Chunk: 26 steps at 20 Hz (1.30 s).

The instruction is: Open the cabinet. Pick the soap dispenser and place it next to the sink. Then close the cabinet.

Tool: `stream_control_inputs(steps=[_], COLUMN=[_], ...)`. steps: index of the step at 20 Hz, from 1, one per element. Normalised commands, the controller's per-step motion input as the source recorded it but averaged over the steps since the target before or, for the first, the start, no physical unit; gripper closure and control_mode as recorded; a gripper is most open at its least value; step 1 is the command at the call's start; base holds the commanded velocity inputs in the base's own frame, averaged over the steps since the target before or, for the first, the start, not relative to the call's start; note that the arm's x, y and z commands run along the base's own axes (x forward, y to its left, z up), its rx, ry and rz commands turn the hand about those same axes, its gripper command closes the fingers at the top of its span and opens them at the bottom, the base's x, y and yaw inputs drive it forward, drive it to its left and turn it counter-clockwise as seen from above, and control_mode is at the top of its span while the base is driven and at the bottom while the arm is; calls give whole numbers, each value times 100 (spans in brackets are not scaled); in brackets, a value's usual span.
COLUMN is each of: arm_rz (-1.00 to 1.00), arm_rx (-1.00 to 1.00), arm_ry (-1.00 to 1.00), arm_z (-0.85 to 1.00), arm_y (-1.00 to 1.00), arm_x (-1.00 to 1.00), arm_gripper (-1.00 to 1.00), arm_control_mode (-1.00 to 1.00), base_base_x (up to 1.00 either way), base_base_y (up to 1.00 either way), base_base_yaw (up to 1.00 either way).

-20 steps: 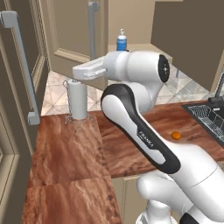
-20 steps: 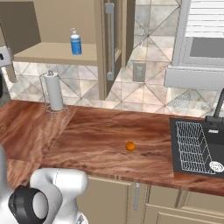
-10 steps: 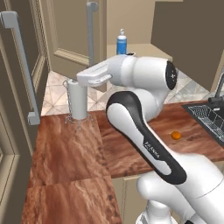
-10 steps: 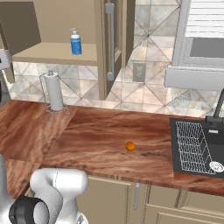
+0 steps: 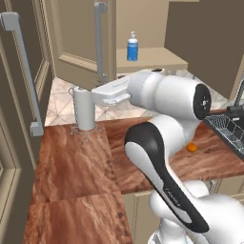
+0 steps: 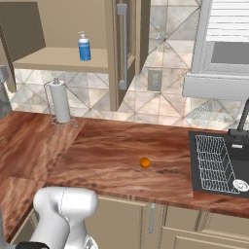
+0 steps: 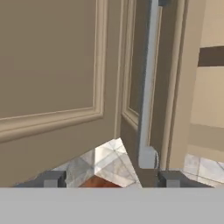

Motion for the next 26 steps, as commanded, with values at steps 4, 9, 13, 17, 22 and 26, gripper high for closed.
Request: stream_control_inputs(steps=[4, 9, 13, 17, 22, 26], arm_rz=[-32, -37, -34, -20, -1, 10], arm_rx=[0, 0, 0, 0, 0, 0], arm_ry=[2, 4, 5, 19, 29, 21], arm_z=[0, 0, 0, 15, 22, 0], arm_y=[-69, -91, -98, -72, -23, 0], arm_x=[-38, -39, -22, 0, 0, 3], arm_gripper=[-100, -100, -100, -100, -100, -100], arm_control_mode=[-100, -100, -100, -100, -100, -100], base_base_x=[0, 0, 0, 0, 0, 0], base_base_y=[0, 0, 0, 0, 0, 0], base_base_yaw=[0, 0, 0, 0, 0, 0])
